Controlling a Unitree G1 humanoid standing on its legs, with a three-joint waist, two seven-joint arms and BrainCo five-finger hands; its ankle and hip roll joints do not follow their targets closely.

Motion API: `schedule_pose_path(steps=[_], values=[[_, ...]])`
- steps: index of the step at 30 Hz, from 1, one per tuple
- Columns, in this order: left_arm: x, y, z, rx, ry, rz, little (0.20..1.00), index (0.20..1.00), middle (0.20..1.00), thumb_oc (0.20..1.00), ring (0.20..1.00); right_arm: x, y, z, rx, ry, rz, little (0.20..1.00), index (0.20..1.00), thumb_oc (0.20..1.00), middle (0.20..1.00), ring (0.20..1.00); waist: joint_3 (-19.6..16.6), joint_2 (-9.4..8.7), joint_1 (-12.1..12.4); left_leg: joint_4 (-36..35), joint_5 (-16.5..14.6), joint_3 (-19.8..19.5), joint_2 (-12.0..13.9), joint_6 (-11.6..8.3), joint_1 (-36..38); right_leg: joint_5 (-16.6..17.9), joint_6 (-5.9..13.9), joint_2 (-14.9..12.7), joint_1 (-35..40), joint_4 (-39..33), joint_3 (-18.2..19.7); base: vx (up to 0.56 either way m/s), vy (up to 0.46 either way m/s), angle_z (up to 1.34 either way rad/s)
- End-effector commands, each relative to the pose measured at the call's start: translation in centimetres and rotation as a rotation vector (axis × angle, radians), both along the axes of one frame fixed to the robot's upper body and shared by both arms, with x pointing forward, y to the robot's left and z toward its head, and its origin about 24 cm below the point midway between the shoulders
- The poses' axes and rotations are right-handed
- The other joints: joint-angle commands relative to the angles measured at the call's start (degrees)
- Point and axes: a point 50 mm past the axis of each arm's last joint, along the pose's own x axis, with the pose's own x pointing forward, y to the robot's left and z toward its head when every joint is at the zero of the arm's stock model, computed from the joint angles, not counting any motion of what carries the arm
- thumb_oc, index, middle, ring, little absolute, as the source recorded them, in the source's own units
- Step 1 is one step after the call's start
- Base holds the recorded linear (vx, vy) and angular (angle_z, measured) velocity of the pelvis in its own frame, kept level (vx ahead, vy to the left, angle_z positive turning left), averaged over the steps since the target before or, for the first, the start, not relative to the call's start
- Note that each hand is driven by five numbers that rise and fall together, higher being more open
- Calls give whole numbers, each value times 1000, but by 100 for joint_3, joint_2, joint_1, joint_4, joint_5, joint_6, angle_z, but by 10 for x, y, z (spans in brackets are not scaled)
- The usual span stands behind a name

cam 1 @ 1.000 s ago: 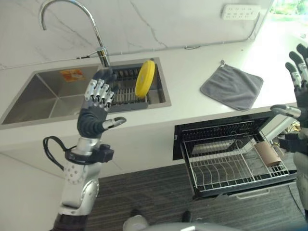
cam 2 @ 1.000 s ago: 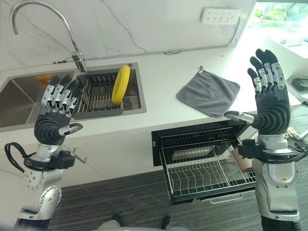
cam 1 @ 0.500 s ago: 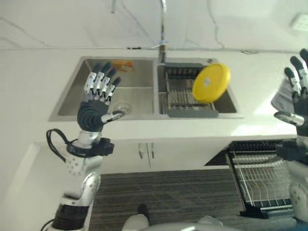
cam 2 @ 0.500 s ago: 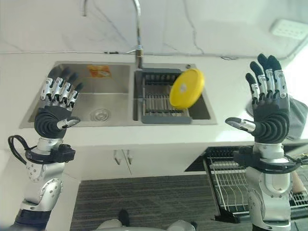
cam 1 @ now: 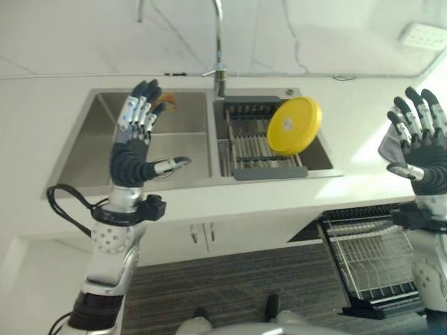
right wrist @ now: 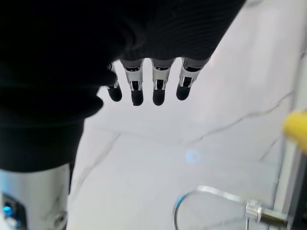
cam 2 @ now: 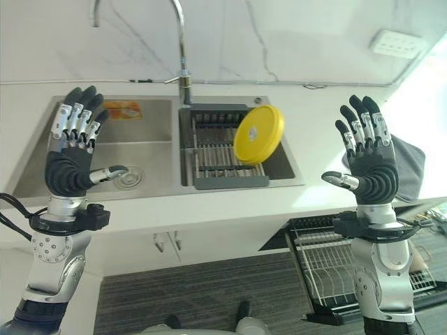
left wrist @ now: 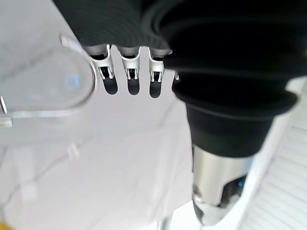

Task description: Place the dishes in the dishwasher.

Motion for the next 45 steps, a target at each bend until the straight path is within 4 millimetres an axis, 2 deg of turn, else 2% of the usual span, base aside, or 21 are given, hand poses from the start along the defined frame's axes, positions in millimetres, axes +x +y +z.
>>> schedule_pose_path(steps=[1,2,5,7,9,10,11,13,14,17,19,20,21,23,25,27,29,30,34,39,45], values=[[-5,-2,25,102,-118,-27,1000,1000,1000,1000,1000,-7,9,31,-1,-190,48,1000,1000,1000,1000,1000,13,177,144,62,-241,-349,184,130,113,-128,374,-351,-148,502,16,209,-475,13],[-5,-2,23,101,-103,-37,1000,1000,1000,1000,1000,-5,9,32,-7,-179,47,1000,1000,1000,1000,1000,4,193,127,75,-274,-344,258,86,178,-233,371,-253,-41,417,-6,249,-488,17],[-6,-3,17,68,-51,-75,1000,1000,1000,1000,1000,-1,7,34,-56,-121,58,1000,1000,1000,1000,1000,-92,225,72,97,-142,-196,509,-145,244,-356,169,-7,123,177,-53,176,-365,24],[-5,-5,12,47,-18,-101,1000,1000,1000,1000,1000,2,7,32,-81,-63,85,1000,1000,1000,1000,1000,-133,230,36,411,-96,-24,709,-320,118,-395,3,107,198,86,-142,120,-356,11],[-6,-1,4,-25,32,-139,1000,1000,1000,1000,1000,5,7,28,-123,-5,105,1000,1000,1000,1000,1000,-95,230,100,1166,-107,-151,730,-409,-198,-411,-113,124,276,39,-195,132,-253,0],[-7,0,0,-60,52,-155,1000,1000,1000,1000,1000,6,7,26,-135,12,111,1000,1000,1000,1000,1000,-78,243,128,1331,-105,-233,695,-414,-308,-422,-134,131,297,31,-187,158,-70,-20],[-8,0,-9,-91,102,-203,1000,1000,1000,1000,1000,4,8,29,-163,-38,66,1000,1000,1000,1000,1000,-56,293,149,1075,-63,-222,640,-413,-367,-451,-116,132,305,27,-162,139,75,-25],[-9,-4,-14,-80,117,-217,1000,1000,1000,1000,1000,5,10,32,-155,-77,34,1000,1000,1000,1000,1000,-65,460,135,154,518,10,810,-583,-336,-509,-66,160,341,-10,-230,169,236,-7],[-7,-7,-15,-76,119,-225,1000,1000,1000,1000,1000,6,12,34,-147,-90,24,1000,1000,1000,1000,1000,-51,544,149,-86,774,136,944,-680,-439,-587,-27,113,461,-22,-358,168,283,18],[-5,-5,-16,-68,110,-211,1000,1000,1000,1000,1000,8,13,37,-152,-105,27,1000,1000,1000,1000,1000,-70,566,233,-110,733,-120,861,-650,-557,-699,52,-18,637,-22,-362,172,405,27],[-3,-4,-14,-52,106,-190,1000,1000,1000,1000,1000,4,12,36,-121,-100,77,1000,1000,1000,1000,1000,-154,546,252,-110,542,-241,651,-557,-450,-659,229,-208,694,12,-402,222,580,-39],[2,-5,-9,-27,106,-185,1000,1000,1000,1000,1000,-1,12,33,-117,-111,68,1000,1000,1000,1000,1000,-147,487,277,-110,372,-409,441,-404,-378,-648,312,-460,599,375,-430,200,548,-37],[5,-5,-9,-13,116,-174,1000,1000,1000,1000,1000,-4,12,32,-130,-132,34,1000,1000,1000,1000,1000,-138,447,301,-110,332,-461,359,-310,-374,-641,280,-547,515,653,-409,200,529,1],[7,-5,-10,10,136,-169,1000,1000,1000,1000,1000,-5,11,33,-111,-150,35,1000,1000,1000,1000,1000,-91,393,328,-110,239,-561,243,-141,-322,-659,264,-625,346,1391,-260,118,254,13],[8,-7,-11,50,137,-164,1000,1000,1000,1000,1000,-3,12,32,-91,-148,47,1000,1000,1000,1000,1000,-11,343,288,-110,224,-686,216,-24,-295,-528,233,-529,27,1673,36,72,28,9],[11,-10,-7,82,119,-145,1000,1000,1000,1000,1000,-2,11,32,-78,-148,33,1000,1000,1000,1000,1000,26,295,267,-110,231,-757,290,-66,-356,-539,219,-409,-35,1119,141,39,-159,18],[13,-11,-2,82,97,-135,1000,1000,1000,1000,1000,-1,8,32,-53,-156,16,1000,1000,1000,1000,1000,46,238,255,-110,227,-721,362,-119,-419,-256,313,-454,-74,682,120,15,-210,25],[13,-10,0,81,93,-136,1000,1000,1000,1000,1000,-2,7,31,-40,-153,15,1000,1000,1000,1000,1000,83,210,229,-110,212,-736,392,-119,-422,-69,360,-506,-174,757,177,21,-270,34],[17,-18,1,113,94,-134,1000,1000,1000,1000,1000,6,3,40,-21,-164,-44,1000,1000,1000,1000,1000,-18,135,290,-110,222,-628,582,-218,-453,-233,362,-261,33,184,-41,61,-331,14],[15,-17,-5,84,142,-144,1000,1000,1000,1000,1000,8,1,47,-61,-156,-111,1000,1000,1000,1000,1000,-120,208,291,-110,256,-495,748,-342,-313,-369,277,-146,258,8,-110,100,-127,-12],[11,-10,-12,84,180,-127,1000,1000,1000,1000,1000,9,-14,50,-64,-103,-225,1000,1000,1000,1000,1000,-269,309,206,-110,266,-384,877,-475,-196,-516,167,-65,367,-22,-138,74,-85,-5]])
